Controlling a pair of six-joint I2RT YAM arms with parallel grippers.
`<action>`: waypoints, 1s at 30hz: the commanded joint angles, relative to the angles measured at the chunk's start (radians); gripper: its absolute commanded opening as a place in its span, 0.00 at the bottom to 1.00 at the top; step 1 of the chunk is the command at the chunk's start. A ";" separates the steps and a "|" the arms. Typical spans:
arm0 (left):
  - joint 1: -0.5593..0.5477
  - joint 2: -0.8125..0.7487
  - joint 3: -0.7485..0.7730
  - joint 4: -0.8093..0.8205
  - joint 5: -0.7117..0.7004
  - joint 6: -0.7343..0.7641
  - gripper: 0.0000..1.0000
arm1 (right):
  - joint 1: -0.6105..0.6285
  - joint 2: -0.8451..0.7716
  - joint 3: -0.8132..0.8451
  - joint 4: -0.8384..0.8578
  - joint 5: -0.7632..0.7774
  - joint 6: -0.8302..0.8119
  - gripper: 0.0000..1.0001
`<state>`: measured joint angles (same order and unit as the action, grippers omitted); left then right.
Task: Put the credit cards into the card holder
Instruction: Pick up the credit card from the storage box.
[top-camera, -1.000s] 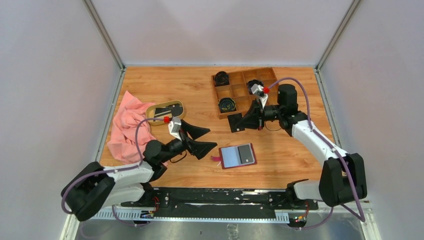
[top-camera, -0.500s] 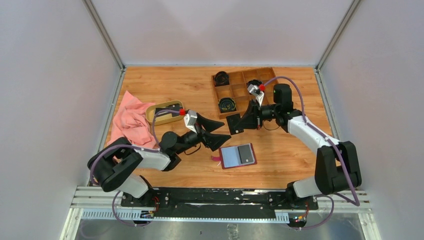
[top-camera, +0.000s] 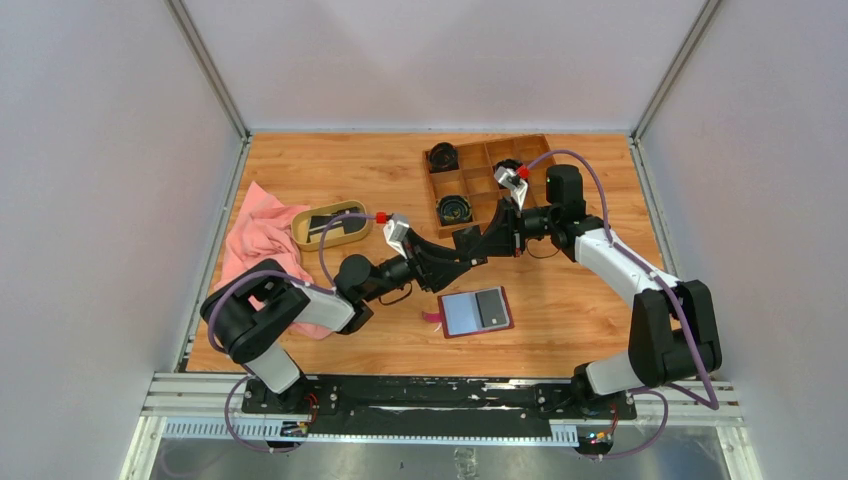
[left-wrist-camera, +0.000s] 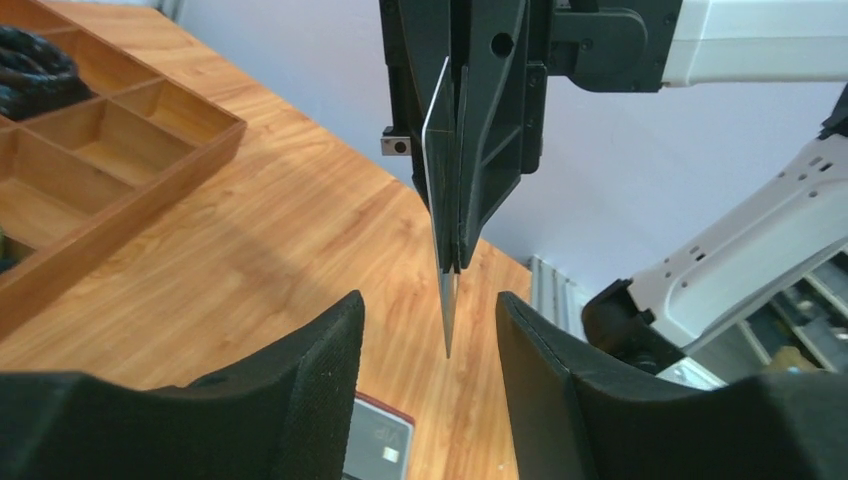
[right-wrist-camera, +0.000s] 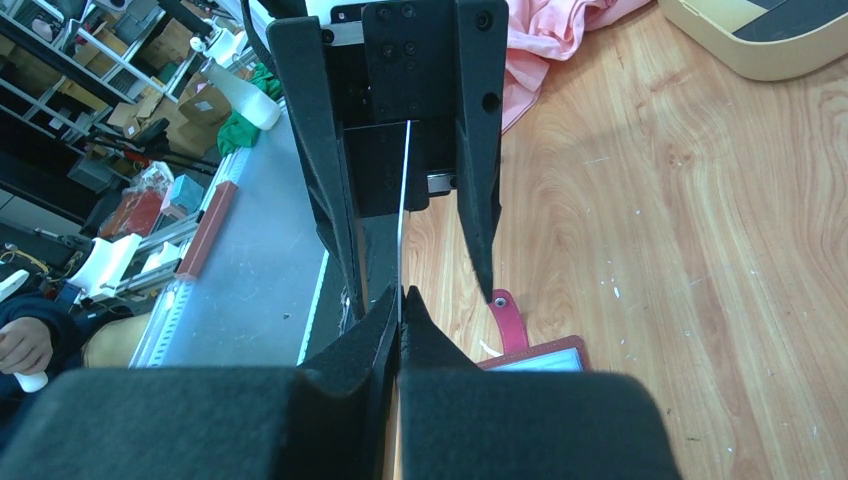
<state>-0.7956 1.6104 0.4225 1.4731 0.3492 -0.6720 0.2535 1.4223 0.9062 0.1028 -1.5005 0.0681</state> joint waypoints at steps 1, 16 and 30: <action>-0.008 0.027 0.032 0.042 0.036 -0.034 0.51 | 0.008 -0.002 0.022 -0.015 -0.016 0.008 0.00; -0.007 -0.001 0.001 0.038 0.098 -0.021 0.00 | -0.005 -0.036 0.026 -0.094 0.036 -0.079 0.77; -0.004 -0.130 0.010 -0.375 0.295 0.053 0.00 | -0.043 -0.078 0.057 -0.213 0.011 -0.134 0.67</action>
<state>-0.7963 1.5333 0.4110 1.2739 0.5987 -0.6952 0.2234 1.3510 0.9340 -0.0628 -1.4673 -0.0471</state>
